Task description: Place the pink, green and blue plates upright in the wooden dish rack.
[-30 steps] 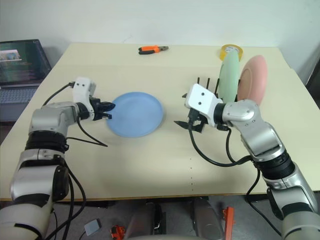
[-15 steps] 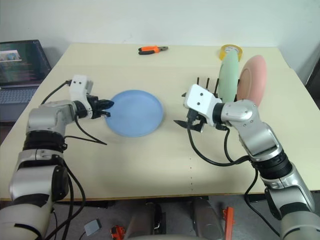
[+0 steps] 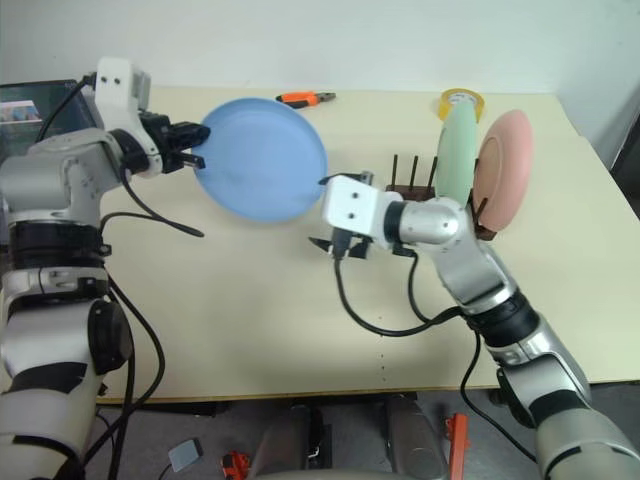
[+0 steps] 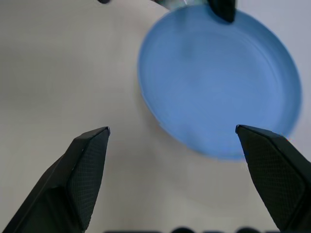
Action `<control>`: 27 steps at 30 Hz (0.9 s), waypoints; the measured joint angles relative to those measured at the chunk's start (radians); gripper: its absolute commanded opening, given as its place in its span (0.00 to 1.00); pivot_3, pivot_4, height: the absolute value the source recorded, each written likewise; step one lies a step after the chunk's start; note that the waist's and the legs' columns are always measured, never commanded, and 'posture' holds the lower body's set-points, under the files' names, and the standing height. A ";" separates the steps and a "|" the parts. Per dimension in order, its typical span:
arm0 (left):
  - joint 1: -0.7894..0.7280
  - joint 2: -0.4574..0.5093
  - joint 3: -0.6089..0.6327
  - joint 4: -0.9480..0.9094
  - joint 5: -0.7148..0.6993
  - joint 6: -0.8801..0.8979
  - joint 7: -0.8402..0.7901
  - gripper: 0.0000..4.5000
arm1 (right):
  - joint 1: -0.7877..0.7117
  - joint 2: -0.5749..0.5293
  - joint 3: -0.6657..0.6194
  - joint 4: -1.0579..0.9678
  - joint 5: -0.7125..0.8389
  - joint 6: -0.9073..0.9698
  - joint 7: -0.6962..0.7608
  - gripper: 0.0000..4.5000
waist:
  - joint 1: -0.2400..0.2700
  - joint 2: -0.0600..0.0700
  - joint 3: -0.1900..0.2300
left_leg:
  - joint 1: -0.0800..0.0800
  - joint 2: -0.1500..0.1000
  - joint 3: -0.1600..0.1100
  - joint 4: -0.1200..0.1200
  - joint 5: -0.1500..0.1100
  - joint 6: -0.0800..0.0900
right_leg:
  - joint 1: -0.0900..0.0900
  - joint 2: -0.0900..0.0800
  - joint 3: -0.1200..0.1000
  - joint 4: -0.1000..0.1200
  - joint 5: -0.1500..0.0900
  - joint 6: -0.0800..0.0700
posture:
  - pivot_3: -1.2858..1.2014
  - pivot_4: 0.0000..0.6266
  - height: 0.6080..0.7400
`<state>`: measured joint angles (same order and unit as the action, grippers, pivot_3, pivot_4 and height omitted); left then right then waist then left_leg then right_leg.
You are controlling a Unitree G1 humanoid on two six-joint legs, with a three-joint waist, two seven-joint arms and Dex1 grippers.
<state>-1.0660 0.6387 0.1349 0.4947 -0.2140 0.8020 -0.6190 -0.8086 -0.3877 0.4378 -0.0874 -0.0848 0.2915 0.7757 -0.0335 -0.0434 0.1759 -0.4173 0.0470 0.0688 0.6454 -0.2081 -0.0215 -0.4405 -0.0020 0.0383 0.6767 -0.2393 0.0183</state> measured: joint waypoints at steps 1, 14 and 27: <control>0.000 -0.013 -0.002 -0.017 -0.002 0.016 0.006 0.00 | -0.015 0.025 0.015 0.023 -0.019 -0.019 -0.012 1.00 | 0.000 0.000 0.000 | 0.000 0.000 0.000 0.000 0.000 0.000 | 0.000 0.000 0.000 0.000 0.000 0.000 | 0.52 0.24 1.00; 0.013 -0.053 -0.013 -0.224 -0.063 0.171 0.052 0.00 | -0.062 0.121 0.089 0.227 -0.187 -0.153 -0.070 1.00 | -0.001 0.000 0.000 | 0.000 0.000 0.000 0.000 0.000 0.000 | 0.000 0.000 0.000 0.001 0.002 -0.003 | 0.52 0.24 1.00; 0.047 -0.041 -0.013 -0.296 -0.094 0.217 0.062 0.00 | -0.061 0.132 0.091 0.289 -0.229 -0.209 -0.088 0.16 | -0.002 0.000 0.000 | 0.000 0.000 0.000 0.000 0.000 0.000 | 0.000 0.000 0.001 0.001 0.002 -0.003 | 0.52 0.24 1.00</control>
<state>-1.0190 0.5977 0.1214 0.1985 -0.3082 1.0186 -0.5571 -0.8700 -0.2558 0.5290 0.2012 -0.3133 0.0826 0.6876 -0.0359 -0.0436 0.1758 -0.4169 0.0471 0.0686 0.6456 -0.2079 -0.0219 -0.4407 -0.0022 0.0391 0.6781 -0.2375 0.0151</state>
